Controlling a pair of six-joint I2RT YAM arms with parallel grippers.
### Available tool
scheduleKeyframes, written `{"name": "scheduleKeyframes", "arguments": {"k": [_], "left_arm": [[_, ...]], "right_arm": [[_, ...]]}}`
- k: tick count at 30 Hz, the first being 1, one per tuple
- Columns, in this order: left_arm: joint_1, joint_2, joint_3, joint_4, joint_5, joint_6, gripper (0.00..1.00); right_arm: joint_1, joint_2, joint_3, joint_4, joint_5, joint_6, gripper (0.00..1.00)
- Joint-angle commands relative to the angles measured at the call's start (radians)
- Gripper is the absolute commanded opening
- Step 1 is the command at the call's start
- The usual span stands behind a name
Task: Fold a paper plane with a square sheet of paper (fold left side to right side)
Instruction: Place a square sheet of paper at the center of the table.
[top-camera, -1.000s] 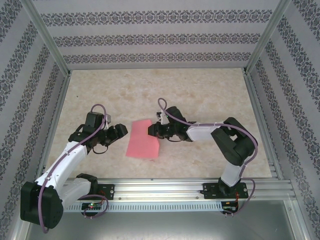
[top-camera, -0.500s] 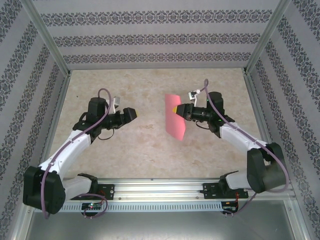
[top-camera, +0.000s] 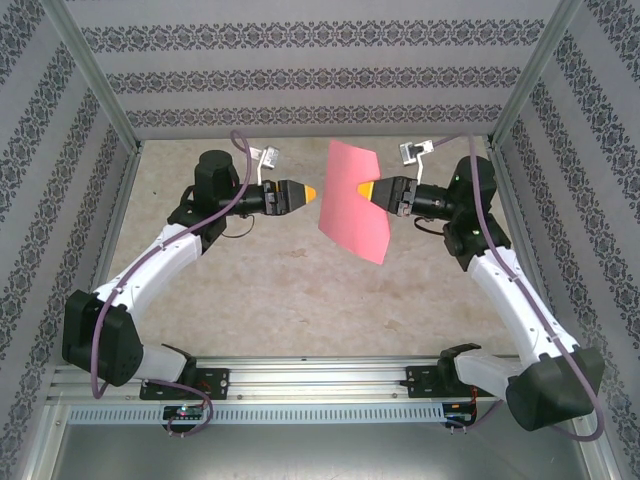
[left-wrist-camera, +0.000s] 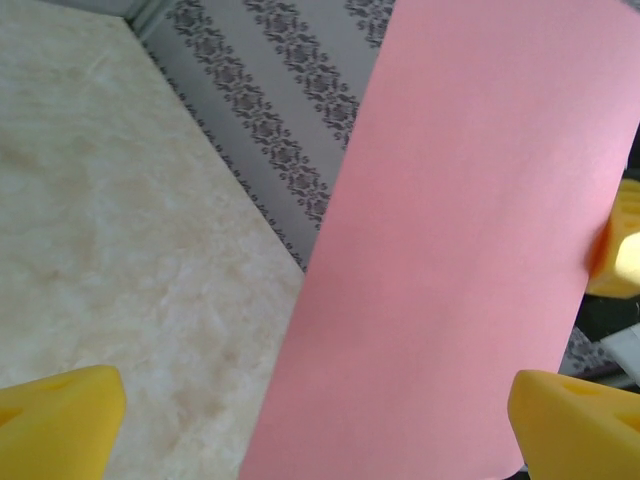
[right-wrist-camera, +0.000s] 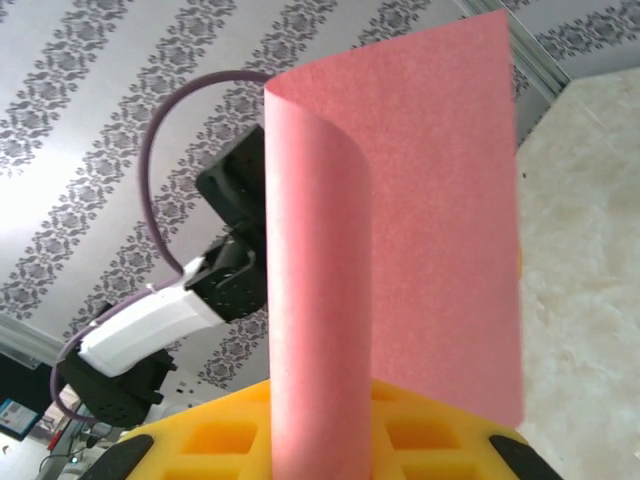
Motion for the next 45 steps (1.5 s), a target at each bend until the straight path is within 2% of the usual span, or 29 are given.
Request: {"name": "scheduleKeyframes", "arguments": {"k": [1, 9, 15, 23, 26, 30, 31, 34, 35, 38, 41, 45], "left_arm": [[-0.020, -0.007, 0.031, 0.116, 0.089, 0.042, 0.99], [-0.086, 0.005, 0.070, 0.135, 0.138, 0.063, 0.97], [-0.103, -0.012, 0.084, 0.060, 0.117, 0.115, 0.74], [-0.103, -0.026, 0.067, 0.005, 0.088, 0.140, 0.49], [-0.103, -0.026, 0.057, -0.003, 0.071, 0.142, 0.36], [-0.103, -0.025, 0.036, -0.018, 0.037, 0.138, 0.11], [-0.103, -0.024, 0.027, -0.030, 0.022, 0.136, 0.07], [-0.103, -0.018, -0.004, -0.088, -0.040, 0.139, 0.01], [-0.102, -0.014, -0.017, -0.119, -0.068, 0.140, 0.00], [-0.102, 0.015, -0.072, -0.195, -0.148, 0.135, 0.00], [-0.102, 0.052, -0.157, -0.187, -0.192, 0.098, 0.00], [-0.104, 0.097, -0.228, -0.224, -0.279, 0.100, 0.00]], "right_arm": [[0.004, -0.013, 0.042, -0.024, -0.027, 0.032, 0.21], [0.053, -0.020, 0.062, 0.013, -0.009, 0.074, 0.21], [0.046, -0.029, 0.062, -0.054, 0.017, 0.019, 0.21], [0.016, -0.032, 0.057, -0.178, 0.041, -0.077, 0.21], [0.000, -0.034, 0.052, -0.225, 0.049, -0.118, 0.21], [-0.016, -0.035, 0.030, -0.275, 0.068, -0.162, 0.23], [-0.019, -0.033, 0.024, -0.302, 0.078, -0.185, 0.24], [-0.041, -0.033, 0.016, -0.422, 0.154, -0.271, 0.39], [-0.052, -0.034, 0.013, -0.470, 0.197, -0.301, 0.46], [-0.080, -0.027, -0.006, -0.578, 0.327, -0.362, 0.58], [-0.091, -0.017, -0.043, -0.634, 0.437, -0.408, 0.65], [-0.088, 0.006, -0.097, -0.661, 0.545, -0.439, 0.67]]}}
